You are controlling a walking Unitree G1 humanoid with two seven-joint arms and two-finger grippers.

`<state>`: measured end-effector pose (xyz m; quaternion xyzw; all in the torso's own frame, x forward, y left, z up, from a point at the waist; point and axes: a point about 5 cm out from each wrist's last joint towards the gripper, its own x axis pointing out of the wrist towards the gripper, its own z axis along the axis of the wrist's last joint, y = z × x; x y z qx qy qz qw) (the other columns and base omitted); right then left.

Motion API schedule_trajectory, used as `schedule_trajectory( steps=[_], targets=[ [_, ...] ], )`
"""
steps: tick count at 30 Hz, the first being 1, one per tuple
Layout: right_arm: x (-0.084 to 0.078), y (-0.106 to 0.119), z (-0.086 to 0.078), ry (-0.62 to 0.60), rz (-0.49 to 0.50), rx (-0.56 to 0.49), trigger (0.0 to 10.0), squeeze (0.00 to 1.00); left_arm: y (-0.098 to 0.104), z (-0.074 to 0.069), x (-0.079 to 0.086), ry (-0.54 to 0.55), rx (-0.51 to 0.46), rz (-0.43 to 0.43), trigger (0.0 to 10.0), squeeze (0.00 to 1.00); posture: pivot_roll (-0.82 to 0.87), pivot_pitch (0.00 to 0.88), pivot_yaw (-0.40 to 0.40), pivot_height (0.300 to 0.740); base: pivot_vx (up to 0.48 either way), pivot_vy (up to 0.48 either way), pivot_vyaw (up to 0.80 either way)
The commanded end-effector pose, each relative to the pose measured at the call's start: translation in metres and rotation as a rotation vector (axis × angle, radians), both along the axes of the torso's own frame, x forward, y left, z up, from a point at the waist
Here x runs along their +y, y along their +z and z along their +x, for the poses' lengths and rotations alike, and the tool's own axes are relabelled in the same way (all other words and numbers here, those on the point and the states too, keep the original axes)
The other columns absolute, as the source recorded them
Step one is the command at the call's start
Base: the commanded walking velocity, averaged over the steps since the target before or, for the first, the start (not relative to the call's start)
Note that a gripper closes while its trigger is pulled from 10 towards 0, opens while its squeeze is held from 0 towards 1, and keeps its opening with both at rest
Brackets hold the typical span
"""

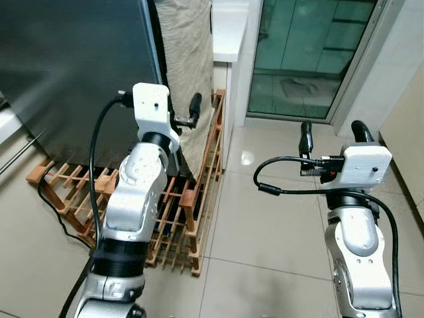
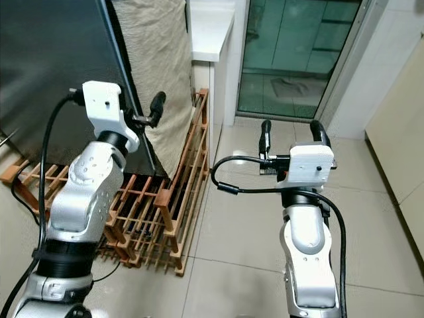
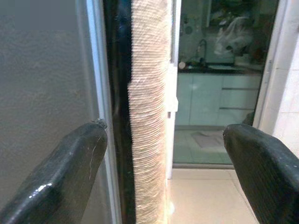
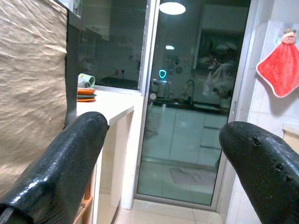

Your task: Restocking fridge

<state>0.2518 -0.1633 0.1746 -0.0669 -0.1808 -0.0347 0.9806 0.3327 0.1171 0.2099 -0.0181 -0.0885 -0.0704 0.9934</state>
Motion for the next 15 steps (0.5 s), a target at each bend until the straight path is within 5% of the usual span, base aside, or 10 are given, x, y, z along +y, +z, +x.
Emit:
schedule_trajectory(
  steps=[1, 15],
  targets=[
    [0.000, -0.004, -0.003, -0.007, 0.012, 0.023, 10.0, 0.08, 0.000, 0.005, 0.003, 0.028, 0.026, -0.010, 10.0, 0.00, -0.13, 0.028, 0.084, 0.740, 0.000, 0.000, 0.00],
    [-0.004, -0.006, -0.010, -0.024, 0.002, 0.051, 10.0, 0.08, 0.005, 0.011, -0.018, -0.060, 0.040, -0.112, 10.0, 0.00, -0.15, 0.054, 0.079, 0.740, 0.000, 0.000, 0.00]
  ],
)
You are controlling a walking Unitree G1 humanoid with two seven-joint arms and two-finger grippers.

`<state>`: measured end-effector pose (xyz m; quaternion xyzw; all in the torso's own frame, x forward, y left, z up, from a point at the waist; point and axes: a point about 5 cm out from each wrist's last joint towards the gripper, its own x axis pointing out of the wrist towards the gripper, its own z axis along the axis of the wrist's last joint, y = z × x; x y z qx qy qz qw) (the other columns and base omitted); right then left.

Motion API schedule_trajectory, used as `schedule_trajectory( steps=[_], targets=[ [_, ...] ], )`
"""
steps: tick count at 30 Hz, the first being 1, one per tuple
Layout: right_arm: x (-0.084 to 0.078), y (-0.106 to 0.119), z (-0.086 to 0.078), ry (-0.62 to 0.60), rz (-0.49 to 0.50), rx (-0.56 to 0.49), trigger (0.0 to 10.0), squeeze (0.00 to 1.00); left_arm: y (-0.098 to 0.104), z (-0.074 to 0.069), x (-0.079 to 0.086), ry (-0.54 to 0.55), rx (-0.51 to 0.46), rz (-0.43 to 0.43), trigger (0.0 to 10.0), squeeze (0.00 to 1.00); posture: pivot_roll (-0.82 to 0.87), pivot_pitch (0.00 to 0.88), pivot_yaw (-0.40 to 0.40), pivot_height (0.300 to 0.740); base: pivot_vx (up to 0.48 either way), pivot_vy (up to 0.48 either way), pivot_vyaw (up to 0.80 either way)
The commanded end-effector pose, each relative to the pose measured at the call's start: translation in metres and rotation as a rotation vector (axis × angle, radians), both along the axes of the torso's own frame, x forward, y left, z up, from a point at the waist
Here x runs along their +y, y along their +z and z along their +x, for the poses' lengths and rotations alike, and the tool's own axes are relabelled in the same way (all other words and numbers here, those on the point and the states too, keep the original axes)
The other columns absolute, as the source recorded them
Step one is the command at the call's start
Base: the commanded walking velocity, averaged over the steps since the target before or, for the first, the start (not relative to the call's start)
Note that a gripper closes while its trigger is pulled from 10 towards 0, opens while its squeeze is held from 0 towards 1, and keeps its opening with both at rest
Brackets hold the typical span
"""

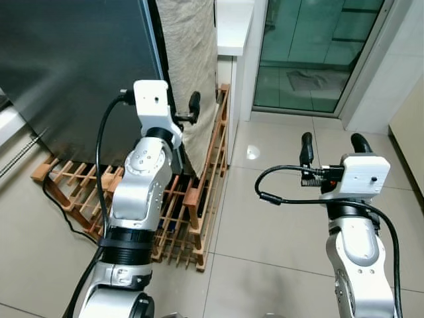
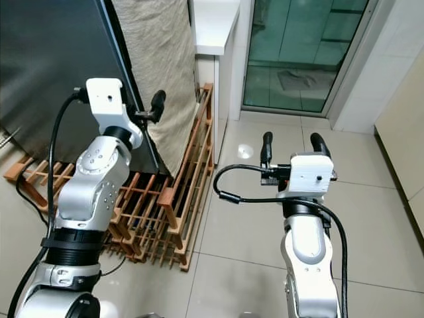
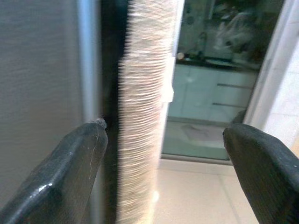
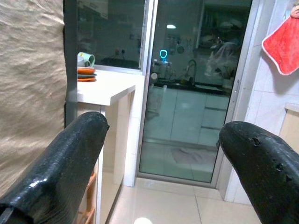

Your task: Restocking fridge

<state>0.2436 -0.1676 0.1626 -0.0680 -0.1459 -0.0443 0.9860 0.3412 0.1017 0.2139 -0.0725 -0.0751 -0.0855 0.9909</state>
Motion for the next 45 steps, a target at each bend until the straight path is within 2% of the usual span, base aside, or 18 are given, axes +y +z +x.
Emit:
schedule_trajectory(
  steps=[1, 7, 13, 16, 21, 31, 39, 44, 45],
  targets=[
    [0.000, 0.006, -0.001, -0.001, -0.003, -0.018, 10.0, 0.08, 0.002, 0.003, -0.005, -0.028, 0.002, -0.016, 10.0, 0.00, -0.15, 0.054, 0.079, 0.740, 0.000, 0.000, 0.00],
    [0.001, 0.007, 0.001, 0.001, -0.005, -0.018, 10.0, 0.07, 0.005, 0.007, -0.020, -0.084, 0.007, -0.033, 10.0, 0.00, -0.16, 0.054, 0.079, 0.740, 0.000, 0.000, 0.00],
    [0.001, 0.008, 0.002, 0.003, -0.006, -0.018, 10.0, 0.07, 0.004, 0.017, -0.028, -0.064, 0.032, -0.033, 10.0, 0.00, -0.17, 0.058, 0.075, 0.740, 0.000, 0.000, 0.00],
    [0.001, 0.008, 0.002, 0.005, -0.009, -0.017, 10.0, 0.08, 0.002, 0.020, -0.029, -0.052, 0.047, -0.034, 10.0, 0.00, -0.18, 0.059, 0.072, 0.740, 0.000, 0.000, 0.00],
    [0.001, 0.009, 0.002, 0.006, -0.012, -0.011, 10.0, 0.08, -0.013, 0.028, -0.028, 0.004, 0.153, -0.070, 10.0, 0.00, -0.18, 0.069, 0.064, 0.740, 0.000, 0.000, 0.00],
    [0.000, 0.009, 0.002, 0.011, -0.020, -0.002, 10.0, 0.08, -0.032, 0.036, -0.020, 0.077, 0.238, -0.075, 10.0, 0.00, -0.18, 0.071, 0.059, 0.740, 0.000, 0.000, 0.00],
    [0.000, 0.009, 0.001, 0.012, -0.022, 0.002, 10.0, 0.07, -0.027, 0.035, -0.042, -0.042, 0.211, -0.104, 10.0, 0.00, -0.19, 0.074, 0.056, 0.740, 0.000, 0.000, 0.00],
    [-0.001, 0.010, 0.002, 0.011, -0.026, 0.000, 10.0, 0.08, -0.022, 0.037, -0.042, -0.016, 0.183, -0.125, 10.0, 0.00, -0.19, 0.070, 0.055, 0.740, 0.000, 0.000, 0.00],
    [-0.001, 0.011, 0.002, 0.011, -0.027, -0.002, 10.0, 0.08, -0.018, 0.038, -0.041, -0.014, 0.162, -0.160, 10.0, 0.00, -0.19, 0.063, 0.054, 0.740, 0.000, 0.000, 0.00]
  ],
)
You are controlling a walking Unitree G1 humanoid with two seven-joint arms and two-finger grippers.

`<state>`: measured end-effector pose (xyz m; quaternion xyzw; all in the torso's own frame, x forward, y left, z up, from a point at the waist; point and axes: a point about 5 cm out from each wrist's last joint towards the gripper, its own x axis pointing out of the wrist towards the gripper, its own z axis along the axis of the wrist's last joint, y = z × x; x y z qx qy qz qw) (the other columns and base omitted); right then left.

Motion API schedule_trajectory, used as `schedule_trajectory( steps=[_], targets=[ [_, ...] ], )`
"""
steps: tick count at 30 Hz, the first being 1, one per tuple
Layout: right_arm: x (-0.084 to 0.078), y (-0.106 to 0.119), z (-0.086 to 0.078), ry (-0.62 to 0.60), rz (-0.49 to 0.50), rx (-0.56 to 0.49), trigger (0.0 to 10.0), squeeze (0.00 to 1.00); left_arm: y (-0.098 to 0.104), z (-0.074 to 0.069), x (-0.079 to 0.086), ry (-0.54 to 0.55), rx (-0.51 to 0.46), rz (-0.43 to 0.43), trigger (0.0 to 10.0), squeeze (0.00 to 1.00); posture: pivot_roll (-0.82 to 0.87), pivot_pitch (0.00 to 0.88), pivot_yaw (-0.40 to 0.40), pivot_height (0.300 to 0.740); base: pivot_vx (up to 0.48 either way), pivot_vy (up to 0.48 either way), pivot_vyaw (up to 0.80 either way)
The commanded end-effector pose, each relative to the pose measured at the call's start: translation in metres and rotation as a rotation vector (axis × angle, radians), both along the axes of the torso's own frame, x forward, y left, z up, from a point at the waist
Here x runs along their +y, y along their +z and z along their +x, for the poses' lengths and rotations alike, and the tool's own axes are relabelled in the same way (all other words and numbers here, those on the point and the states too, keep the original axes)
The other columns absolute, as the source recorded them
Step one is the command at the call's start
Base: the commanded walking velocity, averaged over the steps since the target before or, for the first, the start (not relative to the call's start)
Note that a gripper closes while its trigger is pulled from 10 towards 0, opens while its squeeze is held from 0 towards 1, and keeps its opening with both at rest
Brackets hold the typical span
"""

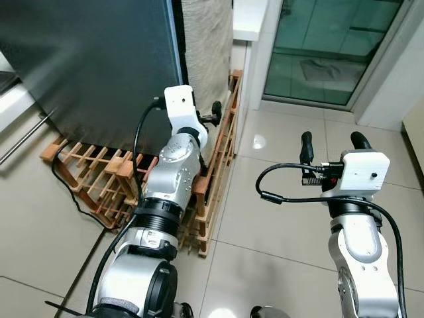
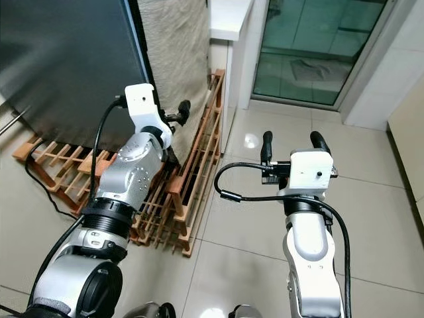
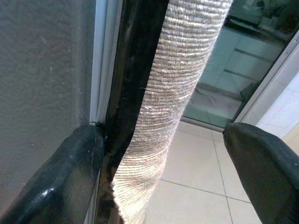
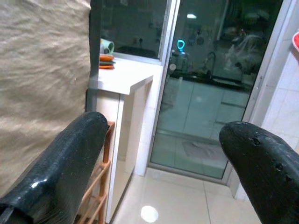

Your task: Restocking fridge

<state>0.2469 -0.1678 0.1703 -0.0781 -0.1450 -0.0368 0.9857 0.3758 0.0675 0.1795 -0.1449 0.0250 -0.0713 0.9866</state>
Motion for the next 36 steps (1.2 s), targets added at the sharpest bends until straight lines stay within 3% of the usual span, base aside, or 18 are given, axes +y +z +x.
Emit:
schedule_trajectory(
  steps=[1, 4, 8, 9, 10, 14, 20, 25, 27, 31, 34, 36],
  targets=[
    [-0.001, 0.004, -0.001, 0.000, -0.005, -0.007, 10.0, 0.07, 0.020, 0.003, -0.008, -0.027, -0.072, -0.060, 10.0, 0.00, -0.19, 0.063, 0.054, 0.740, 0.000, 0.000, 0.00],
    [-0.002, 0.003, -0.001, 0.000, -0.005, -0.007, 10.0, 0.08, 0.025, -0.001, -0.020, -0.130, -0.101, -0.111, 10.0, 0.00, -0.19, 0.058, 0.053, 0.740, 0.000, 0.000, 0.00],
    [-0.002, 0.004, 0.000, 0.002, -0.002, -0.011, 10.0, 0.08, 0.034, -0.023, -0.058, -0.476, -0.191, -0.140, 10.0, 0.00, -0.19, 0.052, 0.054, 0.740, 0.000, 0.000, 0.00],
    [-0.002, 0.004, 0.000, 0.002, -0.002, -0.011, 10.0, 0.08, 0.034, -0.023, -0.058, -0.476, -0.191, -0.140, 10.0, 0.00, -0.19, 0.052, 0.054, 0.740, 0.000, 0.000, 0.00],
    [-0.002, 0.004, 0.001, 0.000, 0.001, -0.010, 10.0, 0.08, 0.038, -0.031, -0.067, -0.564, -0.228, -0.153, 10.0, 0.00, -0.19, 0.047, 0.057, 0.740, 0.000, 0.000, 0.00],
    [-0.002, 0.003, 0.002, -0.003, 0.005, -0.012, 10.0, 0.08, 0.045, -0.046, -0.085, -0.716, -0.265, -0.214, 10.0, 0.00, -0.20, 0.038, 0.062, 0.740, 0.000, 0.000, 0.00],
    [-0.002, 0.003, 0.001, -0.011, 0.010, -0.014, 10.0, 0.08, 0.051, -0.064, -0.102, -0.872, -0.293, -0.263, 10.0, 0.00, -0.21, 0.027, 0.069, 0.740, 0.000, 0.000, 0.00],
    [-0.003, 0.002, 0.002, -0.017, 0.011, -0.013, 10.0, 0.08, 0.051, -0.064, -0.099, -0.882, -0.295, -0.265, 10.0, 0.00, -0.21, 0.022, 0.068, 0.740, 0.000, 0.000, 0.00],
    [-0.003, 0.002, 0.002, -0.018, 0.011, -0.014, 10.0, 0.08, 0.049, -0.059, -0.094, -0.834, -0.283, -0.247, 10.0, 0.00, -0.21, 0.022, 0.068, 0.740, 0.000, 0.000, 0.00],
    [-0.002, 0.004, 0.004, -0.021, 0.016, -0.023, 10.0, 0.07, 0.036, -0.030, -0.059, -0.545, -0.222, -0.167, 10.0, 0.00, -0.19, 0.027, 0.061, 0.740, 0.000, 0.000, 0.00],
    [-0.003, 0.004, 0.004, -0.022, 0.020, -0.026, 10.0, 0.07, 0.029, -0.017, -0.035, -0.378, -0.195, -0.131, 10.0, 0.00, -0.19, 0.027, 0.058, 0.740, 0.000, 0.000, 0.00],
    [-0.003, 0.003, 0.004, -0.023, 0.022, -0.026, 10.0, 0.08, 0.027, -0.013, -0.025, -0.322, -0.188, -0.120, 10.0, 0.00, -0.18, 0.027, 0.059, 0.740, 0.000, 0.000, 0.00]
  ],
)
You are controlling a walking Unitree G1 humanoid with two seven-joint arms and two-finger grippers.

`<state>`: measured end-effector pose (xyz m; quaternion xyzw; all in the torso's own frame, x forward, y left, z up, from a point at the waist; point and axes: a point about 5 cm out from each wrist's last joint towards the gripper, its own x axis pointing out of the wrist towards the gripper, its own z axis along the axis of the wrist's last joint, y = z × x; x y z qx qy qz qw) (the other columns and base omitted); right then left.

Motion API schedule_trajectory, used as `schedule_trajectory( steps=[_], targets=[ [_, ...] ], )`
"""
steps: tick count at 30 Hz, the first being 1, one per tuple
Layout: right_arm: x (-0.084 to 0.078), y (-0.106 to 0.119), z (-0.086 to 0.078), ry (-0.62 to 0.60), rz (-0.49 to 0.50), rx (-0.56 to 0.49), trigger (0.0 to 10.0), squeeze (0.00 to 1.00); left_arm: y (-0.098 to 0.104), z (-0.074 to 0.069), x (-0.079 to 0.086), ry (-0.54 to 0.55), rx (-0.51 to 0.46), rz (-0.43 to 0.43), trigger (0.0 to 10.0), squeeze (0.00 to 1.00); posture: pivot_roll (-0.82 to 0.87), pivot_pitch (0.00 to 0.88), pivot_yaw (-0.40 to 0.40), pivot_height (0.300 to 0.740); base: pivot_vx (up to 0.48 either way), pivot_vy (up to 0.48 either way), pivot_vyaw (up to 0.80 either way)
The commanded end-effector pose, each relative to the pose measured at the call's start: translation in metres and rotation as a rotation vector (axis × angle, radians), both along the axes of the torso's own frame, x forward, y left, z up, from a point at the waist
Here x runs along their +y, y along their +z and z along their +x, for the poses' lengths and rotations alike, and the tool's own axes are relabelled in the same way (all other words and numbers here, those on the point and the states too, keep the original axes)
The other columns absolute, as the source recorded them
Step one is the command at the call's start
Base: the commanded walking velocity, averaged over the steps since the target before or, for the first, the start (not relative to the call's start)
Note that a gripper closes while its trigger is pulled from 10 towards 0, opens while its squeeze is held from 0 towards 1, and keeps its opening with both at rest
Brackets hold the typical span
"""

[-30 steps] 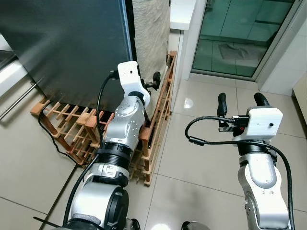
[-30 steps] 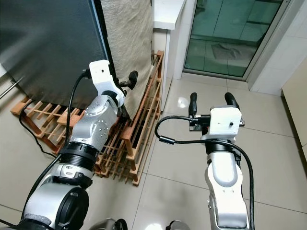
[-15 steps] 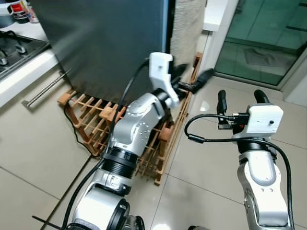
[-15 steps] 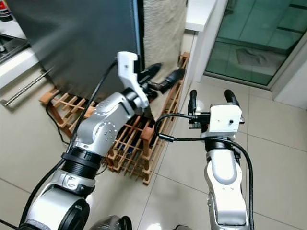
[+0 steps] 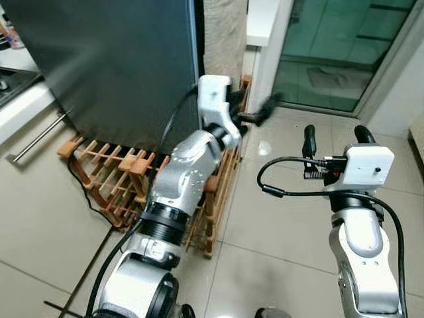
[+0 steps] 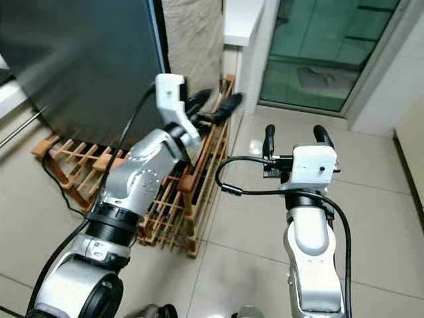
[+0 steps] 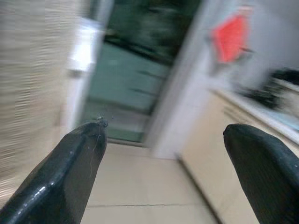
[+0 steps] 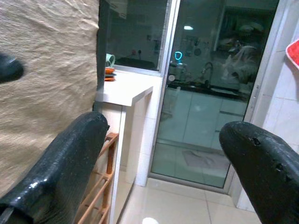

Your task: Restocking fridge

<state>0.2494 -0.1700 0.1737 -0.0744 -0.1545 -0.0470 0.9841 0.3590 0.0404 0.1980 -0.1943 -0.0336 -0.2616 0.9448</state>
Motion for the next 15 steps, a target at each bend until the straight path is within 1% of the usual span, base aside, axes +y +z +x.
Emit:
schedule_trajectory(
  steps=[1, 5, 11, 15],
  targets=[
    [-0.0008, -0.0008, 0.0015, -0.006, 0.015, -0.004, 10.0, 0.08, 0.0082, 0.0040, 0.0049, 0.051, -0.024, -0.002, 10.0, 0.00, -0.19, 0.028, 0.060, 0.740, 0.000, 0.000, 0.00],
    [-0.0004, -0.0008, 0.0018, -0.008, 0.017, -0.004, 10.0, 0.08, 0.0086, 0.0033, 0.0078, 0.061, -0.032, 0.000, 10.0, 0.00, -0.19, 0.029, 0.059, 0.740, 0.000, 0.000, 0.00],
    [-0.0030, -0.0013, 0.0003, -0.012, 0.010, 0.001, 10.0, 0.08, 0.0130, -0.0002, 0.0062, 0.066, -0.061, -0.018, 10.0, 0.00, -0.19, 0.029, 0.056, 0.740, 0.000, 0.000, 0.00],
    [-0.0049, -0.0031, 0.0021, -0.015, 0.005, 0.008, 10.0, 0.08, 0.0115, 0.0010, 0.0058, 0.106, -0.066, -0.004, 10.0, 0.00, -0.20, 0.037, 0.059, 0.740, 0.000, 0.000, 0.00]
  ],
)
